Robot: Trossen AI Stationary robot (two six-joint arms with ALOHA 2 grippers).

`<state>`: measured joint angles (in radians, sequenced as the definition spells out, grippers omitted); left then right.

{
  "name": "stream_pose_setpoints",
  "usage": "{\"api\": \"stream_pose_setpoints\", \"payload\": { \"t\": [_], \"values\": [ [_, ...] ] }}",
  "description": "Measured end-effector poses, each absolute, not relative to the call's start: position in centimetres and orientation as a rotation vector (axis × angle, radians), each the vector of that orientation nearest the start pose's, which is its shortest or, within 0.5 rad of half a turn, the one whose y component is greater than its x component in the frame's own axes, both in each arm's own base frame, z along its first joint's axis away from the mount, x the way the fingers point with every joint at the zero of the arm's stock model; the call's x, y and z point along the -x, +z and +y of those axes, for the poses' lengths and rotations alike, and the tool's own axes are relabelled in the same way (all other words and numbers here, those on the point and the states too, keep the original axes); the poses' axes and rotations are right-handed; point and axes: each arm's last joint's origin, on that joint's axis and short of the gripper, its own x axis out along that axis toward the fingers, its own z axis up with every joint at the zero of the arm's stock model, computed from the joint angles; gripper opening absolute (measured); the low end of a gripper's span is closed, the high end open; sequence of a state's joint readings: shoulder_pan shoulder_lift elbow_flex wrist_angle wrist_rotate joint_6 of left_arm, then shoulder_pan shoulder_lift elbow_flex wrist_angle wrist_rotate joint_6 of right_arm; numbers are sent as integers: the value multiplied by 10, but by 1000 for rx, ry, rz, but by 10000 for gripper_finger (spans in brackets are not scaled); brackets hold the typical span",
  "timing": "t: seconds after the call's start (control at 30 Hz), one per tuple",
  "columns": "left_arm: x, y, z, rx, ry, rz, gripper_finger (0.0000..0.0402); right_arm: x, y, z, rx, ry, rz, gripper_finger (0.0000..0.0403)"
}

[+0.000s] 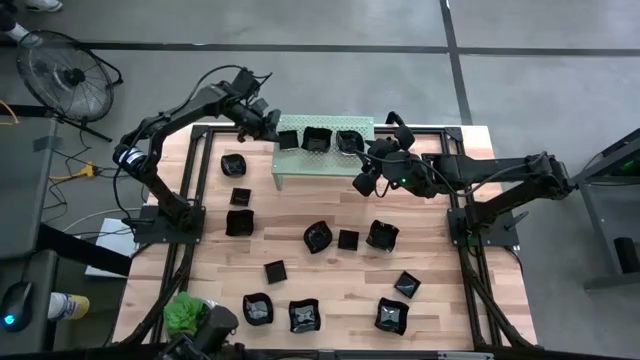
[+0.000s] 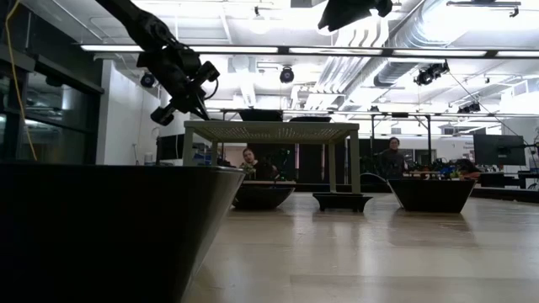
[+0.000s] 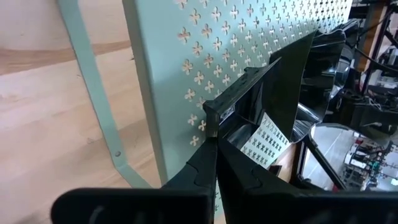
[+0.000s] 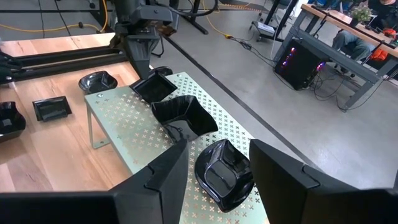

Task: Pick & Place Mini shaped plates
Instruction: Put the square shaped plate on the shelf, then stack the wave square shaped plate on top of the wave square shaped plate on the shelf

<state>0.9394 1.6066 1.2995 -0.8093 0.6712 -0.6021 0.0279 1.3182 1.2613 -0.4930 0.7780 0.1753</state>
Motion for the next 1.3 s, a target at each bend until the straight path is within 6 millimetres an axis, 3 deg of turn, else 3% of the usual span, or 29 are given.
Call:
{"api": "stream_pose_setpoints", "payload": {
  "t": [0.5, 0.8, 1.1, 1.3],
  "values": [
    [-205, 269, 249, 1321, 514, 717, 82, -278, 359, -12, 52, -770, 449, 164],
    [-205, 271, 250, 1256, 509, 727, 85, -276, 357, -12, 19, -773, 461, 166],
    [-205, 291, 253, 1108, 535, 693, 85, -269, 356, -12, -59, -748, 484, 161],
    [-199, 308, 245, 1019, 517, 655, 85, -265, 351, -12, -86, -757, 532, 161]
  ]
}}
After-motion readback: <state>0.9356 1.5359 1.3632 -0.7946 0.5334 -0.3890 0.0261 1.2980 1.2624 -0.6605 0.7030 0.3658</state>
